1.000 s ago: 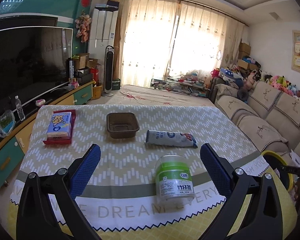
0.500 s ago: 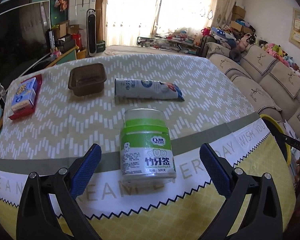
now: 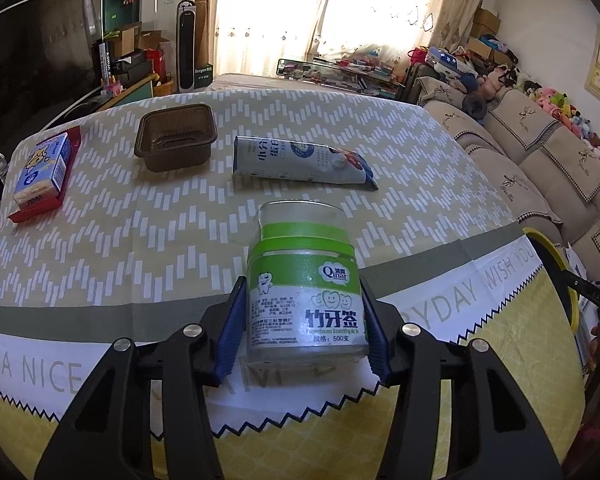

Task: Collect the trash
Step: 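Carry the green jar over the bin and open the left tool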

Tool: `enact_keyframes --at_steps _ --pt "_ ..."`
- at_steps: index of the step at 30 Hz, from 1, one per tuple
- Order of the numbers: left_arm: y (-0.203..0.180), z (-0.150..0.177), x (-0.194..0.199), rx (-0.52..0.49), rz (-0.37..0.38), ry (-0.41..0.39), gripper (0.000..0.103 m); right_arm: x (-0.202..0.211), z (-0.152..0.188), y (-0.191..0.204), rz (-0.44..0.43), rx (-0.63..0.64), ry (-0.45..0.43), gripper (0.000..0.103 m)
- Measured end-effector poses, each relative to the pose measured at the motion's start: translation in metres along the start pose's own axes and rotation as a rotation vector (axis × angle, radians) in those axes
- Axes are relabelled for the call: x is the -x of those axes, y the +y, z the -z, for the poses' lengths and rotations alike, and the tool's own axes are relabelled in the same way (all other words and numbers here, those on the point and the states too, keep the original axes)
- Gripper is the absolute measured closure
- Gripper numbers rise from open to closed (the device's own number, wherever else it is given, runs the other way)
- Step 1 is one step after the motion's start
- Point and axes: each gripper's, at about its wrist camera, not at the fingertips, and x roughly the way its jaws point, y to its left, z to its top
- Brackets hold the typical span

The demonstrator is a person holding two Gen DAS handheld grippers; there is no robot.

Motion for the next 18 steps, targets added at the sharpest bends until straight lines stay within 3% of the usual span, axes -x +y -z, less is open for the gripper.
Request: enact_keyframes --at_steps 12,18 --pt "-0.018 0.002 0.008 -0.067 0.058 -0.021 0.052 0.002 0.003 -0.012 -0.012 -0.026 0.001 0.030" --pt "-0.046 0.001 0.026 -0.124 0.088 -0.047 0.052 0.014 0.003 -0.030 -0.015 -0.061 -0.022 0.030"
